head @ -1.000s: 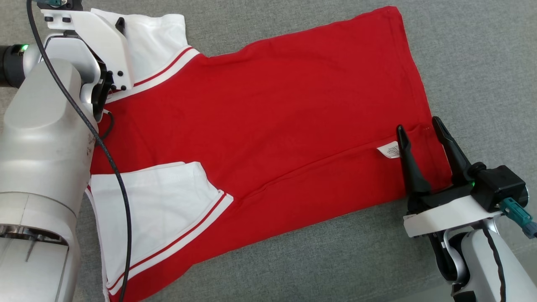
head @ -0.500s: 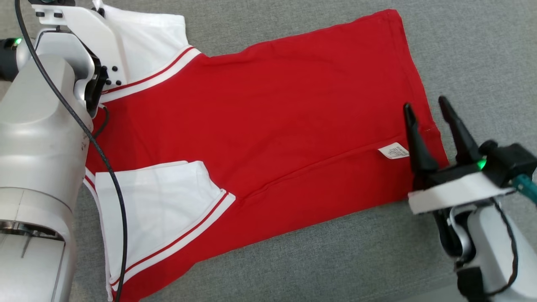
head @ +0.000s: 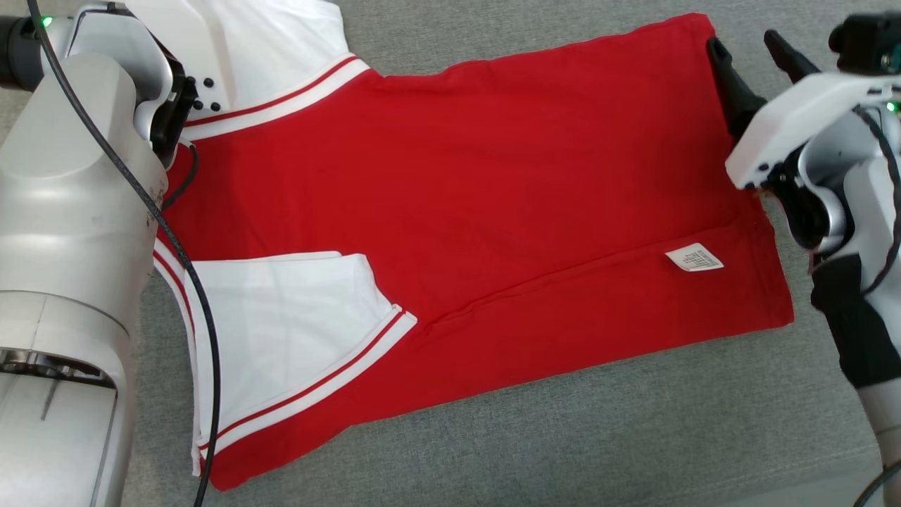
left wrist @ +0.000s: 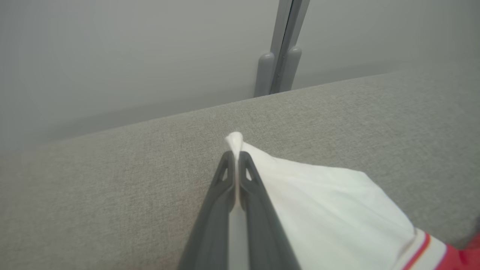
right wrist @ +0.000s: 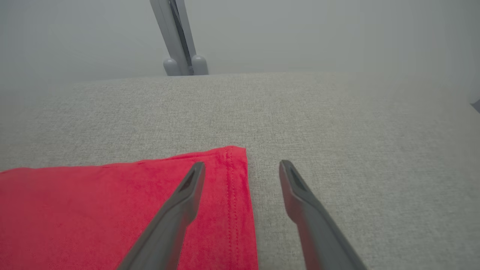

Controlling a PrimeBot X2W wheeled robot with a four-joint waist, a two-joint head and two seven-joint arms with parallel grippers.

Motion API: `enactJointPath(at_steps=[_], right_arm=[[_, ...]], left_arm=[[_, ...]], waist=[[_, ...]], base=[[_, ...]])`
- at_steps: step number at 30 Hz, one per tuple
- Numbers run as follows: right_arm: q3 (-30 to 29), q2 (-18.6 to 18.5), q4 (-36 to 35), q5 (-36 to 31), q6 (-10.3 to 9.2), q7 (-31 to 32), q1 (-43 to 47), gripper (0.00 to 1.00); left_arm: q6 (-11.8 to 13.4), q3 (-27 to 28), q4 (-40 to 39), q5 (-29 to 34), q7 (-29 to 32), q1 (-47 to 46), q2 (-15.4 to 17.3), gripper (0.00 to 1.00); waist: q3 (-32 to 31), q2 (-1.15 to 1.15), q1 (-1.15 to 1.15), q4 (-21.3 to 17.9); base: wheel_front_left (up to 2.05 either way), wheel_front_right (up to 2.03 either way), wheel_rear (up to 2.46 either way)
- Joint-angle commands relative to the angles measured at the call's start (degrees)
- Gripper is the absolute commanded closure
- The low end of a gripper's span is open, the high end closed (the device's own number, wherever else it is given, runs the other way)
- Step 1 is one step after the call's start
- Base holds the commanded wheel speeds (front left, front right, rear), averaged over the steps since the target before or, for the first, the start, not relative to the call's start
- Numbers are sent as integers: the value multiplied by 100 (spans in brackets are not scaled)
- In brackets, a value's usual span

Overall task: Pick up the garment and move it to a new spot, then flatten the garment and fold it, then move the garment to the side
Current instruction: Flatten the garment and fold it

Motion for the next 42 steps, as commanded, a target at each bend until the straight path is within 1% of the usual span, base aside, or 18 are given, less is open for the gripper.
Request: enactJointPath(at_steps=[1, 4, 6, 13, 15, 22, 23, 24, 25, 26, 29, 32, 37, 39, 42], right_arm=[[19, 1, 228, -28, -1, 171, -239, 0], [185, 43, 644, -38, -1, 464, -641, 0], [276, 6, 952, -136, -1, 586, -877, 0], [538, 137, 1904, -327, -1, 1096, -1580, 0], [709, 133, 2083, -464, -1, 1218, -1765, 0], [893, 204, 2619, -553, -1, 1537, -2215, 0], [903, 202, 2671, -568, -1, 1531, -2257, 10], [927, 211, 2723, -575, -1, 1530, -2297, 52], [942, 220, 2770, -564, -1, 1516, -2328, 72], [961, 224, 2800, -558, -1, 1492, -2341, 100], [1021, 226, 2843, -561, -1, 1441, -2390, 100], [1033, 242, 2839, -510, -1, 1236, -2465, 100], [996, 159, 2772, -383, -1, 654, -2355, 100], [989, 106, 2680, -258, -1, 244, -2221, 100], [1064, 17, 2524, -103, -1, -205, -2024, 100]], left_arm=[[-25, -30, -22, -13, -54, -101, -5, 100], [-67, -97, -36, -8, -89, -162, -32, 100], [-91, -148, -49, 23, -111, -190, -30, 100], [-146, -301, -49, 22, -103, -216, -85, 100], [-153, -330, -48, 11, -107, -228, -98, 100], [-177, -422, -32, -41, -58, -252, -149, 100], [-179, -436, -31, -40, -59, -263, -153, 100], [-179, -449, -30, -44, -63, -277, -156, 100], [-179, -456, -29, -53, -69, -285, -159, 100], [-182, -464, -28, -51, -72, -290, -156, 100], [-185, -480, -25, -60, -93, -291, -141, 100], [-189, -499, -89, -79, -252, -313, -104, 100], [-191, -535, -276, -105, -725, -260, -37, 100], [-190, -551, -415, -153, -1037, -150, 27, 100], [-196, -606, -591, -252, -1265, -17, 66, 100]], waist=[[18, 0, 0, 51], [49, 0, 0, 116], [77, 0, 0, 151], [138, 0, 0, 262], [147, 0, 0, 279], [195, 0, 0, 340], [205, 0, 0, 350], [215, 0, 0, 361], [223, 0, 0, 369], [228, 0, 0, 375], [231, 0, 0, 386], [212, 0, 0, 400], [97, 0, 0, 439], [-1, 0, 0, 461], [-94, 0, 0, 488]], base=[[0, 0, 0], [0, 0, 0], [0, 0, 0], [0, 0, 0], [0, 0, 0], [0, 0, 0], [0, 0, 0], [0, 0, 0], [0, 0, 0], [0, 0, 0], [0, 0, 0], [0, 0, 0], [0, 0, 0], [0, 0, 0], [0, 0, 0]])
